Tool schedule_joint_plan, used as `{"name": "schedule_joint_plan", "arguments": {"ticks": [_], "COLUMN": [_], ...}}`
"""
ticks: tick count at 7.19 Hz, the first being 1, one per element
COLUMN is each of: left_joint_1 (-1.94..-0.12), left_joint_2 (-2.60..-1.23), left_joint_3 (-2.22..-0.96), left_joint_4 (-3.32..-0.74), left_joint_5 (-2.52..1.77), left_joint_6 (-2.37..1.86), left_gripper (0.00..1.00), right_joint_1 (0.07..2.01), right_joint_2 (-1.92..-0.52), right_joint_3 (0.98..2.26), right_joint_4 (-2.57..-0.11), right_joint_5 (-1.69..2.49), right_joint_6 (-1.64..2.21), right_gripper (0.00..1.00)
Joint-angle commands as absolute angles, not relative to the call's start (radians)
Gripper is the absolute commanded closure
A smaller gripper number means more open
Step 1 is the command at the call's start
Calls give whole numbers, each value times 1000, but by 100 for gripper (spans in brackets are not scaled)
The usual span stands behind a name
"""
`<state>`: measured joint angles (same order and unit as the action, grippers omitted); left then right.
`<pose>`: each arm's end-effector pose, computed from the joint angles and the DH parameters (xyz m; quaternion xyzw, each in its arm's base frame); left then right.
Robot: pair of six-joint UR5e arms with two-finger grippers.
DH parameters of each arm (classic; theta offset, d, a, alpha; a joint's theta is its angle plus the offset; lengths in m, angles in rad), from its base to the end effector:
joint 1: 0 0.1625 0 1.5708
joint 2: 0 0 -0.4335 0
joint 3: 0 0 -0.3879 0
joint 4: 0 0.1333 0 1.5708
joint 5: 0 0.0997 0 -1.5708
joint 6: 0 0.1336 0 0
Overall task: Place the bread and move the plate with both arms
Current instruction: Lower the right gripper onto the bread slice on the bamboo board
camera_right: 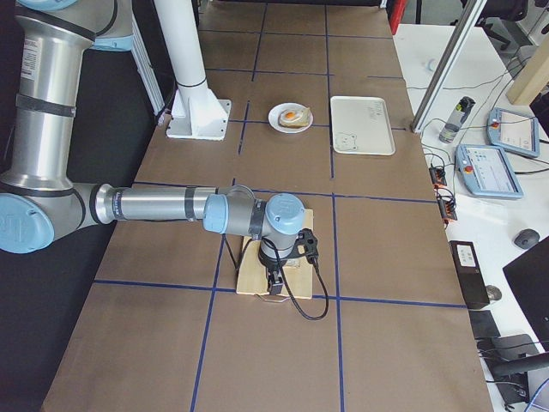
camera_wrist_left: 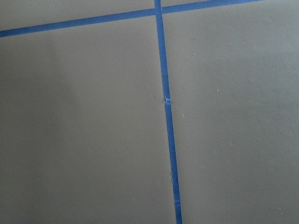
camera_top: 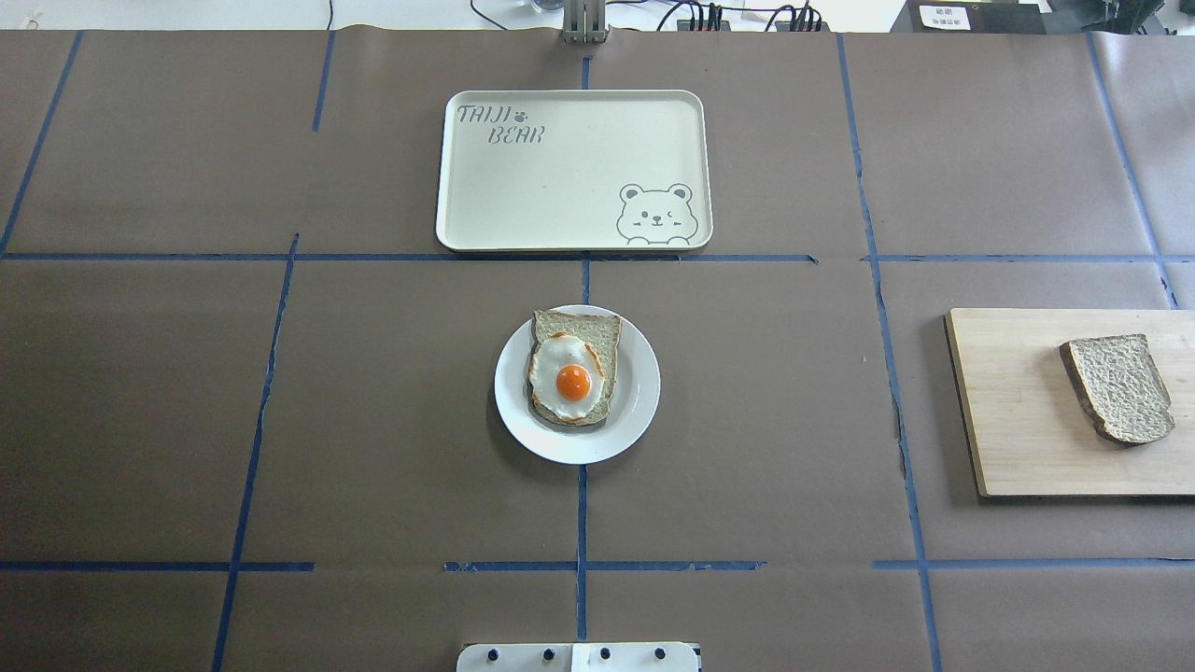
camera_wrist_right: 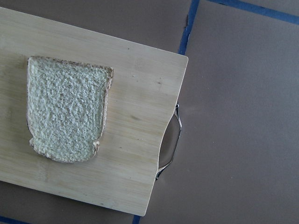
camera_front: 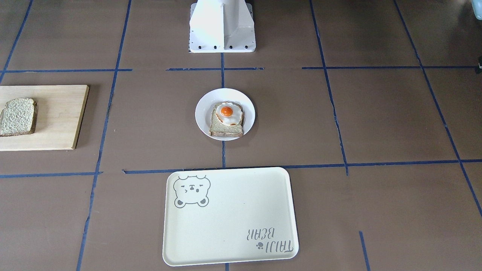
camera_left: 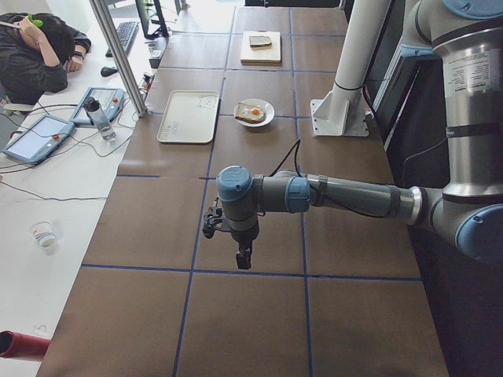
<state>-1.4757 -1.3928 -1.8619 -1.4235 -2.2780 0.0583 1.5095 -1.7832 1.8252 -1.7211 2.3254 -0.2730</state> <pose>-0.0078 -0.4074 0.6503 -0.0224 0.3459 0.0660 0.9357 0.0181 -0.3866 0.6775 -0.0112 -0.3711 -0.1348 0.9187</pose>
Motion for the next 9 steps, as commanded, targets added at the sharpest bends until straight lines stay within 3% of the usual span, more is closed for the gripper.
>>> {"name": "schedule_joint_plan", "arguments": {"ticks": [1,6,9], "left_joint_1": [-1476,-1471,-1471], "left_joint_2": [-1393,-1393,-1402], "left_joint_3": [-1862,-1878,-1817], "left_joint_4": [-1424,-1524,-1811], "left_joint_5": [-2279,-2249,-2244], "left_joint_6": [58,52,51], "left_gripper": [0,0,0], "right_joint_1": [1509,1493,1425], "right_joint_2": [-1782,-1793,-1816], "right_joint_3": [1827,1827,1697], "right_joint_4": [-1721,-1508,-1179], "right_joint_5": [2326,2330,2422], "right_joint_6": [-273,-104,113], "right_gripper": [0,0,0]}}
